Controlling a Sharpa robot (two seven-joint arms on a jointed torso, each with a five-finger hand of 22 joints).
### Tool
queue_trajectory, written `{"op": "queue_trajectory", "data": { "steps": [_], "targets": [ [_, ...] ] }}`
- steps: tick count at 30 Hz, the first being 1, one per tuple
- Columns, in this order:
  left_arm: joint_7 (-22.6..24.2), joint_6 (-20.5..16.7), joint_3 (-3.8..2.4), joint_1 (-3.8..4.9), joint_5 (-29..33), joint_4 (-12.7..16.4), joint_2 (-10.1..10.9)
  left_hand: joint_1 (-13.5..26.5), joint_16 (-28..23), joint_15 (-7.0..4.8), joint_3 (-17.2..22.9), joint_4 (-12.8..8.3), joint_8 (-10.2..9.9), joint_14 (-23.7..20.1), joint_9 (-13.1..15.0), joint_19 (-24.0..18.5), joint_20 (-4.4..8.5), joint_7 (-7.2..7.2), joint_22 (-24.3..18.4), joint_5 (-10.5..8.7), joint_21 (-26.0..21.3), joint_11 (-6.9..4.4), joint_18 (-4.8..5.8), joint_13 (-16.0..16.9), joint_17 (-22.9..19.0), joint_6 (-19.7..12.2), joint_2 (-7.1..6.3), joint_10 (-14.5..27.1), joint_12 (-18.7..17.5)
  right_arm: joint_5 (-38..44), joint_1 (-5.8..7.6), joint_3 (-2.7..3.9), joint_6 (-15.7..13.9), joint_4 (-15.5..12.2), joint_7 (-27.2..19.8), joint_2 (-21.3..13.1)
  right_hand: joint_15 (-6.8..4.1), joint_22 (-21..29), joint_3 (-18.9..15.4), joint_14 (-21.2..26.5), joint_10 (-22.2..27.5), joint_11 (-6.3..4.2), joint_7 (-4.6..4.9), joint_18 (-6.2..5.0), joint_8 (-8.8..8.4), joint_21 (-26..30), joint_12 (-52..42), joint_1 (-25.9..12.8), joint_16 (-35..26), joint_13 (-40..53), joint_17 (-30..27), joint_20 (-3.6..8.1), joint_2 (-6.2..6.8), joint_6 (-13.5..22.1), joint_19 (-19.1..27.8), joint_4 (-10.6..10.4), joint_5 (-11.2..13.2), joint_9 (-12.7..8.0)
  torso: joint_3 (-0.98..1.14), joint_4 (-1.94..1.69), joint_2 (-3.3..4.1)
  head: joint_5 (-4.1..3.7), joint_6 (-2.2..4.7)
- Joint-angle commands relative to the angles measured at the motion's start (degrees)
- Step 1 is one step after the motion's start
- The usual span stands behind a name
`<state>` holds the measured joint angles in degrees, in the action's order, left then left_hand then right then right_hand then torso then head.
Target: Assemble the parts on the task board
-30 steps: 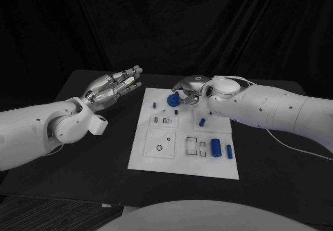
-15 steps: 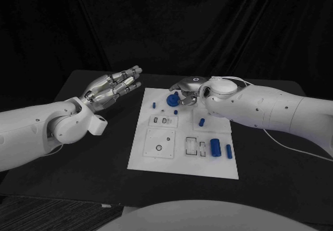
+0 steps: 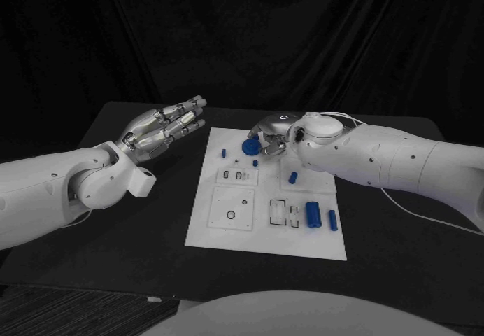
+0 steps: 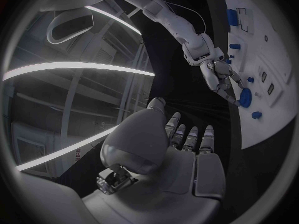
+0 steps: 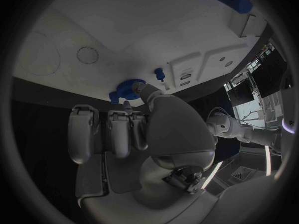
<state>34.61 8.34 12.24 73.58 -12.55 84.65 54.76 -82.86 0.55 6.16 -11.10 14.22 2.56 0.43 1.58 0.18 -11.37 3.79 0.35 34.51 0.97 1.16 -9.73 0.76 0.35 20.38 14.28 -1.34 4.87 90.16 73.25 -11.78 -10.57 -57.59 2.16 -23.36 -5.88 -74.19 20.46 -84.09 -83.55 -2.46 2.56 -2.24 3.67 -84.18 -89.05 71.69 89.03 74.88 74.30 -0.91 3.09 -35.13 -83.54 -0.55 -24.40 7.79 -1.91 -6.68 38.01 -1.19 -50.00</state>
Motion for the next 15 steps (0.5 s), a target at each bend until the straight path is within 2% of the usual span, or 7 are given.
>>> {"op": "queue_trajectory", "data": {
  "steps": [1, 3, 5, 7, 10, 15],
  "targets": [
    [0.5, 0.9, -0.06, -0.08, 0.0, 0.1, 0.0, -0.4, -0.1, 0.52, 2.7, -0.3, 0.9, 0.1, 0.9, 0.4, -0.11, -0.15, 0.1, 1.15, -0.4, 0.4, 0.83, 0.3, -0.1, 0.2, 0.32, 0.2, 0.7, 0.0, -0.17, 0.02, 0.2, 0.0, -0.2, -0.4, 0.26, -12.7, -0.2, -5.9, -6.5, 0.1, 0.14, 0.29, 0.94, 1.0, -1.0, -0.5, 1.0, 15.1, 15.7, 0.1, -0.04, -2.1, -2.2, -0.3, -1.1, 0.6, -0.03, 0.0, 0.03, 0.04, 0.0],
    [0.5, 0.9, -0.06, -0.08, 0.0, 0.1, 0.0, -0.4, -0.1, 0.52, 2.7, -0.3, 0.9, 0.1, 0.9, 0.4, -0.11, -0.15, 0.1, 1.15, -0.4, 0.4, 0.83, 0.3, -0.1, 0.2, 0.32, 0.2, 0.7, 0.0, -0.17, 0.02, -0.1, -0.1, -0.2, -0.5, 0.31, -12.7, -0.2, -5.9, -6.5, 0.15, 0.19, 0.29, 1.11, 1.0, -1.0, -0.7, 1.0, 15.1, 15.7, 0.05, -0.02, -3.0, -2.2, -0.4, -1.1, 0.7, -0.03, 0.01, 0.02, 0.01, 0.0],
    [0.4, 0.9, -0.06, -0.08, 0.0, 0.1, 0.0, -0.5, -0.1, 0.52, 2.9, -0.3, 0.9, 0.1, 0.9, 0.4, -0.11, -0.14, 0.1, 1.21, -0.4, 0.41, 0.85, 0.3, -0.1, 0.2, 0.49, 0.2, 0.7, 0.0, -0.17, 0.02, -0.4, -0.2, -0.3, -0.8, 0.46, -12.7, -0.2, -5.9, -6.5, 0.29, 0.37, 0.29, 1.58, 1.0, -1.0, -1.2, 1.0, 15.1, 15.7, -0.09, -0.03, -5.4, -2.2, -0.6, -1.5, 1.1, -0.03, 0.02, 0.0, 0.05, 0.0],
    [0.4, 0.9, -0.06, -0.08, 0.0, 0.1, 0.0, -0.5, -0.1, 0.52, 2.9, -0.3, 0.9, 0.1, 0.9, 0.4, -0.11, -0.14, 0.1, 1.21, -0.4, 0.41, 0.85, 0.3, -0.1, 0.2, 0.49, 0.2, 0.7, 0.0, -0.17, 0.02, -0.9, -0.4, -0.4, -1.0, 0.48, -12.8, -0.2, -5.9, -6.5, 0.32, 0.41, 0.29, 1.61, 1.0, -1.0, -1.3, 1.0, 15.1, 15.7, -0.11, -0.02, -5.5, -2.2, -0.7, -1.5, 1.1, -0.03, 0.06, -0.01, 0.09, 0.0],
    [0.3, 1.0, -0.06, -0.08, 0.0, 0.1, 0.0, -0.5, -0.1, 0.52, 3.0, -0.3, 0.9, 0.1, 0.9, 0.4, -0.11, -0.13, 0.1, 1.28, -0.4, 0.42, 0.85, 0.3, -0.1, 0.3, 0.57, 0.2, 0.7, 0.0, -0.17, 0.02, -1.3, -0.6, -0.4, -1.4, 0.76, -12.7, -0.2, -5.9, -6.5, 0.7, 0.99, 0.28, 1.92, 1.1, -1.0, -1.8, 1.0, 15.1, 15.7, -0.32, 0.11, -6.6, -2.2, -0.9, -1.9, 1.2, 0.01, 0.11, -0.01, 0.12, 0.0],
    [0.3, 1.1, -0.06, -0.09, 0.0, 0.1, 0.0, -0.5, -0.1, 0.52, 3.0, -0.3, 0.9, 0.1, 0.9, 0.4, -0.11, -0.12, 0.2, 1.32, -0.4, 0.42, 0.85, 0.3, -0.1, 0.3, 0.6, 0.2, 0.7, 0.0, -0.15, 0.02, -2.7, -1.4, -0.5, -2.3, 0.89, -12.7, -0.2, -5.9, -6.5, 0.87, 1.19, 0.26, 1.96, 1.2, -1.0, -1.9, 1.0, 15.1, 15.7, -0.42, 0.2, -6.8, -2.1, -0.9, -2.0, 1.2, 0.04, 0.11, 0.0, 0.24, 0.0]
  ]
}}
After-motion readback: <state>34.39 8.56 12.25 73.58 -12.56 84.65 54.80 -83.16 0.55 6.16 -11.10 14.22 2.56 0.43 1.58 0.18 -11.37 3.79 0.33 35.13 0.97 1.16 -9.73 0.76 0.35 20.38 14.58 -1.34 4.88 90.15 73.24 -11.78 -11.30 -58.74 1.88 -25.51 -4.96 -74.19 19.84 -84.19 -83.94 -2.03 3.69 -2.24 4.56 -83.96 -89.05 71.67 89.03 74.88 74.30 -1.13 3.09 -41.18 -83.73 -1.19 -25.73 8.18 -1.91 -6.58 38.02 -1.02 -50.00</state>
